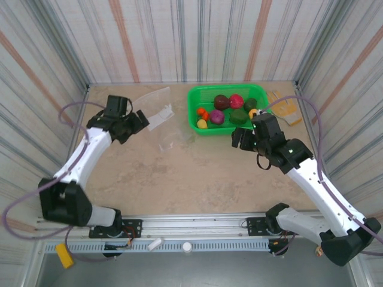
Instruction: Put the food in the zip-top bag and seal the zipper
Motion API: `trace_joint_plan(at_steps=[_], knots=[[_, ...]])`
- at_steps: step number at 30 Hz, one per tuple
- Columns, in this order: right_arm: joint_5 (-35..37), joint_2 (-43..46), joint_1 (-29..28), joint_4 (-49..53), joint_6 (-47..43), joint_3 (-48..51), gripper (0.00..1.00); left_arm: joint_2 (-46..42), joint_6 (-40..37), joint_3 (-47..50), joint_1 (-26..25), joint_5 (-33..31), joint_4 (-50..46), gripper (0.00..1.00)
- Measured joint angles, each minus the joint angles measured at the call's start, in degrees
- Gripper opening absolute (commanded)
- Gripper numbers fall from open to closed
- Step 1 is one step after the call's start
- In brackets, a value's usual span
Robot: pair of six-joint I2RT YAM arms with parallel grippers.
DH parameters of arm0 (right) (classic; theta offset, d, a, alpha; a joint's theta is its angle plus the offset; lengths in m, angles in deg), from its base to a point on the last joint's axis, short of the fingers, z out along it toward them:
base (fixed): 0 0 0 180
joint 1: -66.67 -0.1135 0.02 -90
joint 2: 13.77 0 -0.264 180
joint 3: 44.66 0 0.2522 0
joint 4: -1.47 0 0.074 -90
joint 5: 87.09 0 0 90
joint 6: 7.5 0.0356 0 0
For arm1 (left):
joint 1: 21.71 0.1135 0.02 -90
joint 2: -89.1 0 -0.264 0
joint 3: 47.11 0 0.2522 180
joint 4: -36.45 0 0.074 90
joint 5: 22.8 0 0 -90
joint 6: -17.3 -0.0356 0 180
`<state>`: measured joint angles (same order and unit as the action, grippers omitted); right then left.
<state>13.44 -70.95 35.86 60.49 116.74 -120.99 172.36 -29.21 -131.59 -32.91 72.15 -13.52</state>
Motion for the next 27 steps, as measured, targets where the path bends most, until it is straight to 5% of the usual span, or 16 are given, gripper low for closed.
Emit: trace_joint_plan(at_steps=[9, 16, 27], knots=[[-0.3, -3.2, 0.1, -1.9, 0.0, 1.8, 0.99, 22.2, 2.2, -18.2, -1.3, 8.1, 8.0, 0.82], [-8.8, -10.3, -0.3, -7.5, -3.0, 0.6, 0.92, 36.3, -1.4, -24.9, -3.8, 17.6, 8.5, 0.73], [-12.3, -14.7, -7.3, -10.1, -6.5, -2.4, 0.89, 17.9, -9.1, -0.2, -7.6, 17.1, 1.3, 0.76]])
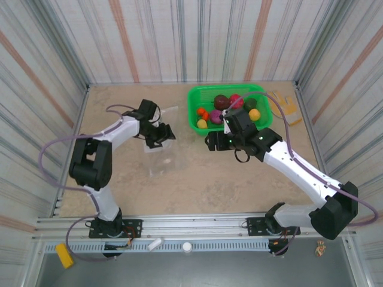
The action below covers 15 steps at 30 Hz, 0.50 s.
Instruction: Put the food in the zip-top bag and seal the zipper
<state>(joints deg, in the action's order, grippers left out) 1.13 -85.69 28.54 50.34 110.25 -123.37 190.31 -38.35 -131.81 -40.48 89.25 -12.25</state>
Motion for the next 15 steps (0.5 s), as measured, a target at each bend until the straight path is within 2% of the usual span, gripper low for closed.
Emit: trace_joint_plan(at_steps=[4, 7, 10, 15], knots=[[-1.0, -0.9, -0.8, -1.3, -0.3, 0.0, 0.84, -8.0, -2.8, 4.7, 4.2, -3.7, -3.9, 0.77], [-1.0, -4.2, -2.7, -2.1, -0.5, -0.1, 0.84, -10.7, -3.6, 6.7, 7.8, -8.3, -4.9, 0.78], [-0.6, -7.0, -5.6, -2.1, -1.3, -0.1, 0.83, -9.0, -3.8, 5.9, 9.6, -10.8, -6.3, 0.77], [1.1, -7.6, -7.6, -1.7, -2.3, -1.0, 0.83, -1.6, -4.2, 2.3, 10.8, -11.2, -6.7, 0.76]])
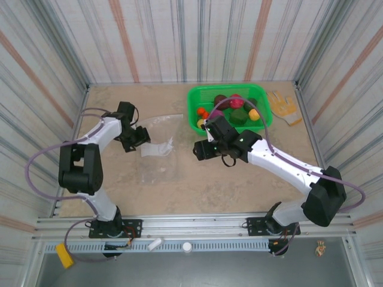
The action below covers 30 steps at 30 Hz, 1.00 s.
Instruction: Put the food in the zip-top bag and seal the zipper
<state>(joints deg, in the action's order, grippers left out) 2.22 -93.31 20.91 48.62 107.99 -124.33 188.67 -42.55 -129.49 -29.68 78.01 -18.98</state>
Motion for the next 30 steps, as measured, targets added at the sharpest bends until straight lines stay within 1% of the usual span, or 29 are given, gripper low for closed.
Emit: trace_joint_plan(at_steps=[3, 5, 9, 11, 12, 15, 17, 19, 21, 23, 24, 27, 30], knots=[[1.1, 0.6, -0.2, 0.1, -0.6, -0.1, 0.83, 3.7, -0.3, -1.5, 0.0, -1.0, -0.4, 0.76], [1.5, 1.6, -0.3, 0.0, -0.7, 0.3, 0.84, 5.9, -1.0, -3.8, 0.0, -3.2, -1.0, 0.75], [2.4, 5.5, -0.5, 0.3, -0.7, 2.9, 0.84, 10.2, -3.1, -11.6, 1.1, -9.3, -3.1, 0.75], [2.8, 7.2, -0.5, 0.9, -0.7, 3.7, 0.85, 12.2, -4.6, -15.6, 1.8, -12.6, -3.8, 0.71], [3.1, 8.0, -0.5, 1.3, -0.8, 3.9, 0.85, 13.5, -5.4, -17.9, 2.1, -14.4, -4.5, 0.64], [4.4, 10.0, -0.5, 2.2, -1.2, 3.9, 0.86, 17.4, -7.6, -24.5, 2.6, -18.6, -6.4, 0.53], [5.4, 11.0, -0.5, 3.1, -1.9, 3.9, 0.86, 18.8, -8.2, -27.3, 2.4, -19.7, -6.9, 0.53], [6.3, 11.6, -0.5, 3.5, -2.1, 3.9, 0.87, 18.1, -7.5, -27.6, 1.8, -19.3, -7.1, 0.56], [7.2, 12.1, -0.5, 3.8, -2.1, 3.9, 0.87, 16.2, -4.8, -27.3, 0.8, -16.8, -7.0, 0.65], [7.8, 12.2, -0.5, 4.1, -2.1, 4.0, 0.87, 14.0, -1.8, -27.2, -0.2, -14.9, -6.8, 0.7], [8.2, 12.2, -0.5, 3.9, -2.0, 4.1, 0.86, 12.1, 2.8, -26.1, -1.1, -13.5, -5.6, 0.73], [8.4, 12.0, -0.5, 3.3, -1.6, 5.0, 0.85, 8.1, 15.8, -25.4, -4.3, -13.5, -6.5, 0.79], [8.4, 10.6, -0.5, 2.8, -0.6, 5.4, 0.85, 6.3, 29.6, -25.5, -8.0, -14.1, -7.2, 0.81]])
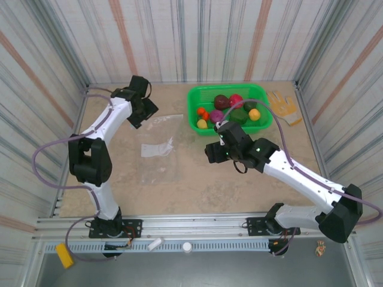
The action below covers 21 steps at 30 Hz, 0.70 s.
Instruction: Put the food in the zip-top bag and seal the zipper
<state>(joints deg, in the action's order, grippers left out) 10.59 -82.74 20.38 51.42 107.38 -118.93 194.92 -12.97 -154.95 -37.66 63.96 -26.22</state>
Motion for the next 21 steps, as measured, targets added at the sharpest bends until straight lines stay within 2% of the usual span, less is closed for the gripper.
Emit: trace_joint_plan(at_steps=[4, 8, 14, 21], knots=[[-0.1, -1.1, 0.0, -0.2, 0.5, 0.0, 0.85, 2.1, 14.7, -1.3, -1.7, 0.2, -2.6, 0.84], [-0.2, -1.1, 0.0, -1.6, 1.3, 0.9, 0.85, 10.6, 24.0, -10.1, -0.9, 0.5, -7.2, 0.87], [-1.4, -1.3, -0.3, -2.5, 3.0, 3.5, 0.85, 19.4, 31.4, -16.6, -0.1, 0.7, -9.9, 0.89], [-3.7, -1.4, -0.7, -4.2, 4.7, 6.5, 0.85, 22.9, 34.6, -17.6, 0.5, 2.2, -9.6, 0.87]])
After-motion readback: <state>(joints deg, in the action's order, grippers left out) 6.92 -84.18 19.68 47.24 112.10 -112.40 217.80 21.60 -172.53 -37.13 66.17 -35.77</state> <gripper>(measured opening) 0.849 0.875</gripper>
